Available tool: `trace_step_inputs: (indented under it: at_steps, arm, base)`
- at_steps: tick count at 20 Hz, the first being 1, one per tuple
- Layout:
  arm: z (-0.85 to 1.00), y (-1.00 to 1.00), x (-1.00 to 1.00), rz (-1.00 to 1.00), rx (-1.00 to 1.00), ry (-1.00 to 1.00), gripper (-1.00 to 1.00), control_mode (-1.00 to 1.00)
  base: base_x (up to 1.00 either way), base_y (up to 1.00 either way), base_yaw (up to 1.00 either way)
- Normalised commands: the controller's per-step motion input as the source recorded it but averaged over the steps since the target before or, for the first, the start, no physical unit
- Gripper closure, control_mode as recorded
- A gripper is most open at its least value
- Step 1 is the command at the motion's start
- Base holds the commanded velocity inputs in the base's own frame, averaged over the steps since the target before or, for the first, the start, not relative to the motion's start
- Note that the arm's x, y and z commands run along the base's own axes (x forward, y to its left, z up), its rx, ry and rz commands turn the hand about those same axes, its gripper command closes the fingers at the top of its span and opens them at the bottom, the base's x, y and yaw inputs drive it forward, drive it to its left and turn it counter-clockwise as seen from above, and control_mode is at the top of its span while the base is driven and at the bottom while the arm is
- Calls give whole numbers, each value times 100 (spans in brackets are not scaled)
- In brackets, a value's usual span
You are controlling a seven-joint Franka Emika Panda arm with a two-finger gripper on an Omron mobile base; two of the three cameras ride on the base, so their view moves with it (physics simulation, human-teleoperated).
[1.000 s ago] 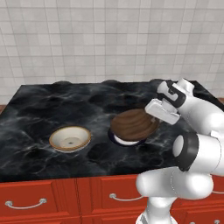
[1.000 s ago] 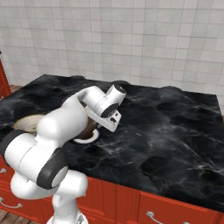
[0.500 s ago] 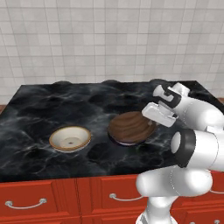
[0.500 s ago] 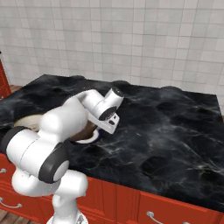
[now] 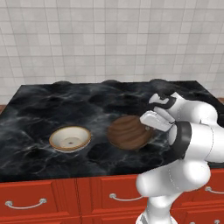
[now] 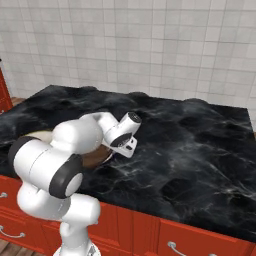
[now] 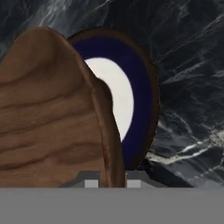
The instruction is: Move the bowls from the cabinet to the plates on the dining table.
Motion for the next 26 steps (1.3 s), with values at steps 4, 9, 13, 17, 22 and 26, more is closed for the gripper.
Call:
trace_step_inputs:
  at_steps: [4, 9, 13, 17, 22, 26]
  arm:
    - [-24, 0, 44, 3, 0, -1, 100, -100]
    - [-18, -3, 42, 3, 0, 7, 100, -100]
    - [-9, -19, 35, 5, 0, 11, 100, -100]
    - [1, -43, 8, 6, 0, 1, -100, -100]
    - [9, -41, -9, 8, 0, -3, -100, -100]
    - [34, -17, 0, 3, 1, -2, -100, -100]
  base:
    - [0, 0, 0]
    - [0, 0, 0]
    - [0, 0, 0]
    - [0, 0, 0]
    - [0, 0, 0]
    - [0, 0, 0]
